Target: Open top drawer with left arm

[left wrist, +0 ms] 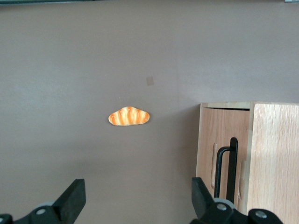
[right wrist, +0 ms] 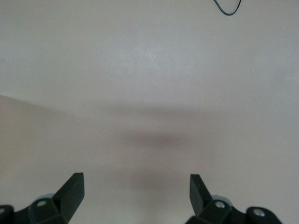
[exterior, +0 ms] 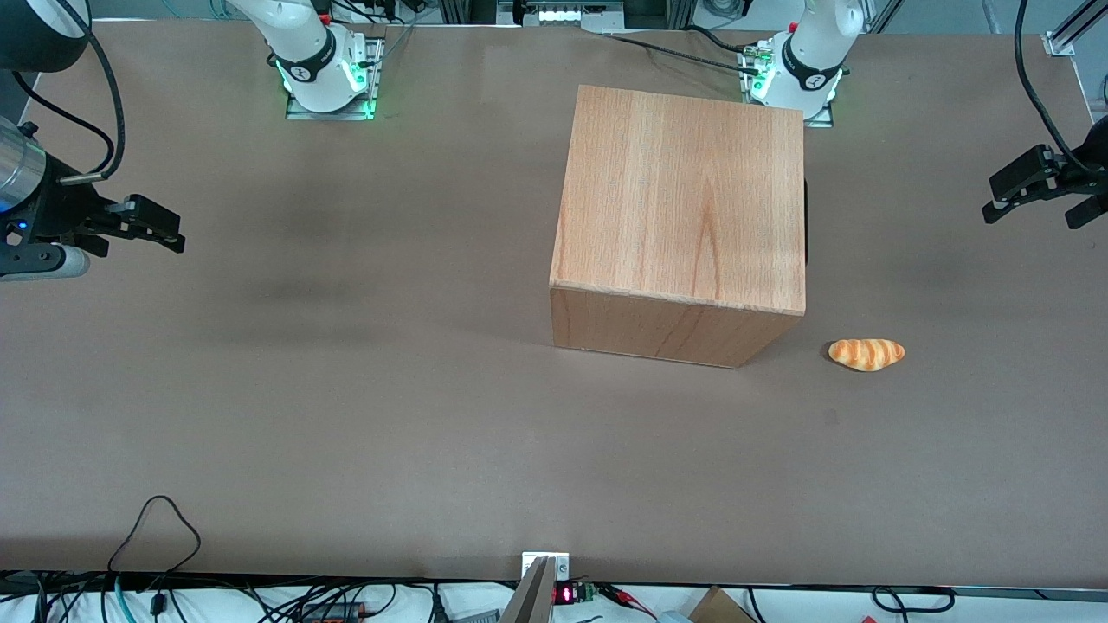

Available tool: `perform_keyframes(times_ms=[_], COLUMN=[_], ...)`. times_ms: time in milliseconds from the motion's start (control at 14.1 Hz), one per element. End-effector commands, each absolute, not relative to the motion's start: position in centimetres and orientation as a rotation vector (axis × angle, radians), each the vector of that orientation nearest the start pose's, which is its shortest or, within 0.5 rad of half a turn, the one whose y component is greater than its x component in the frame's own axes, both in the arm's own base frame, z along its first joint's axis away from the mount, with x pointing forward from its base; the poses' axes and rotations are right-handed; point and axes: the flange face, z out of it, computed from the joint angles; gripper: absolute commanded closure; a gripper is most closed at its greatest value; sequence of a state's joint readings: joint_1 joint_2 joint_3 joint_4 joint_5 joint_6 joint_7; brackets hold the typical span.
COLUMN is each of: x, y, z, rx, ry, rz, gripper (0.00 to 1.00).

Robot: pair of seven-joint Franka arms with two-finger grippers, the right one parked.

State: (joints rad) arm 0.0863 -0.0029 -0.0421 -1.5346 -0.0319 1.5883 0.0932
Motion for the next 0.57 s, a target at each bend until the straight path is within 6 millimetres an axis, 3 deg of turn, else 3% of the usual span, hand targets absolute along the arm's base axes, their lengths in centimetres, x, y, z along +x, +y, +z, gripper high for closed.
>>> perform_keyframes(times_ms=[0,355,498], x=[55.5,55.5,55.4], y=[1.4,-0.4,-0.8], z=[63.9,60.6,58.3], rx=[-3.19,-3.224,-3.247], ry=[0.088,0.13,0.129], rz=[-0.012,0.082,0.131], gripper=[0.0,0.0,0.0])
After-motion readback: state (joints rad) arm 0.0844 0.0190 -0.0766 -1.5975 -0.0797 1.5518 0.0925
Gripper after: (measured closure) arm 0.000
